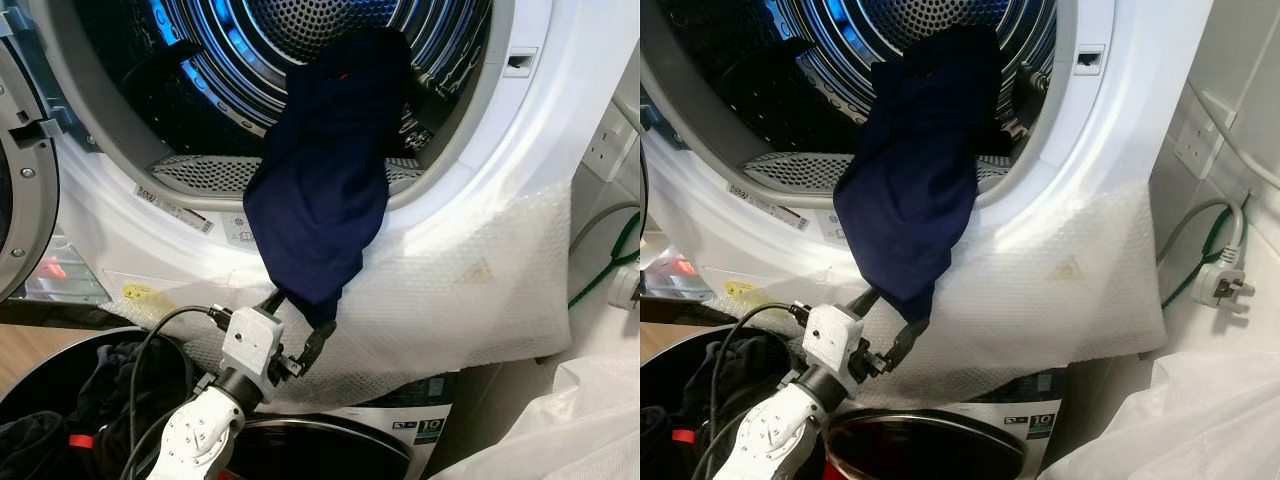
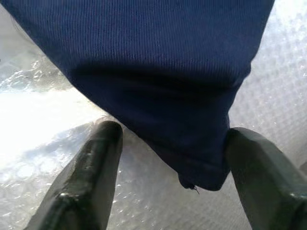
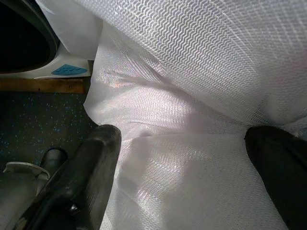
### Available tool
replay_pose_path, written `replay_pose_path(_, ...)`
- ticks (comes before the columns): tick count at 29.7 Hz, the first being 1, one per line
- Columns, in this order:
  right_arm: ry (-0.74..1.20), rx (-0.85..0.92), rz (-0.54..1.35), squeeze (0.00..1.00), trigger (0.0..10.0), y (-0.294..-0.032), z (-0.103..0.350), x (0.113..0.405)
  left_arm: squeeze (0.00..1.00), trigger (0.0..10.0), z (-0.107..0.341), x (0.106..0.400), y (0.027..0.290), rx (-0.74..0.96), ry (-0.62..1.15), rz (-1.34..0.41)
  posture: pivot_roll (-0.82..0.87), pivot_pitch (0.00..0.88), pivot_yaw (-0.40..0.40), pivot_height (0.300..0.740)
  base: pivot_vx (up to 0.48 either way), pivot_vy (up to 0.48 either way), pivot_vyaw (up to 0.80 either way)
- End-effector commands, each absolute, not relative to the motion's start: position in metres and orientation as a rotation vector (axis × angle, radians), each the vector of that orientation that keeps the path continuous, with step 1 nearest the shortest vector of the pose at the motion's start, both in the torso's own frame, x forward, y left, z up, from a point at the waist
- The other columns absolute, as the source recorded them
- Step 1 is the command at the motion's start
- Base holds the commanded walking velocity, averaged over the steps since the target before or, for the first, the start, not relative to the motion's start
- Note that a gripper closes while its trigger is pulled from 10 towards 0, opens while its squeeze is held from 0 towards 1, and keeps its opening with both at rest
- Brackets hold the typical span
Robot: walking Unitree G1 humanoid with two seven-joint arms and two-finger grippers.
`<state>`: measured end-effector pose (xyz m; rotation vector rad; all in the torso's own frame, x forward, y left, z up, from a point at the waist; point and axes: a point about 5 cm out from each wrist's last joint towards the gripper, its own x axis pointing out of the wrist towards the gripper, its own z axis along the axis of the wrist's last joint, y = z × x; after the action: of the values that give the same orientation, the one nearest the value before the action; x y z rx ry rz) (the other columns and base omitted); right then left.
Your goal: Clothes washing
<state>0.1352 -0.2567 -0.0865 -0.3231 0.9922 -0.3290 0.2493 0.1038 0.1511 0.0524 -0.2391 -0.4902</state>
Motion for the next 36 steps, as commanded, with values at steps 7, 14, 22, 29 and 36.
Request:
replay_pose_path(7, 1.002, -0.323, -0.386, 0.00, 10.0, -0.268, -0.084, 0.132, 0.00, 0.0, 0.150, 0.242, 0.102, 0.058, -0.234, -0.509, 0.01, 0.000, 0.025, 0.740, 0.000, 0.000, 0.00)
replay_pose_path(14, 1.010, -0.331, -0.381, 0.00, 10.0, -0.268, -0.085, 0.128, 0.00, 0.0, 0.140, 0.232, 0.105, 0.075, -0.208, -0.472, 0.02, 0.000, 0.023, 0.740, 0.000, 0.000, 0.00)
replay_pose_path(22, 1.008, -0.344, -0.374, 0.00, 10.0, -0.270, -0.084, 0.130, 0.00, 0.0, 0.144, 0.238, 0.101, 0.060, -0.228, -0.467, 0.02, 0.000, 0.017, 0.740, 0.000, 0.000, 0.00)
replay_pose_path(29, 1.000, -0.342, -0.378, 0.00, 10.0, -0.269, -0.084, 0.132, 0.00, 2.6, 0.151, 0.245, 0.097, 0.061, -0.260, -0.486, 0.02, 0.000, 0.016, 0.740, 0.000, 0.000, 0.00)
replay_pose_path(36, 1.003, -0.344, -0.379, 0.00, 10.0, -0.269, -0.084, 0.131, 0.00, 8.9, 0.156, 0.250, 0.094, 0.061, -0.278, -0.455, 0.01, 0.000, 0.013, 0.740, 0.000, 0.000, 0.00)
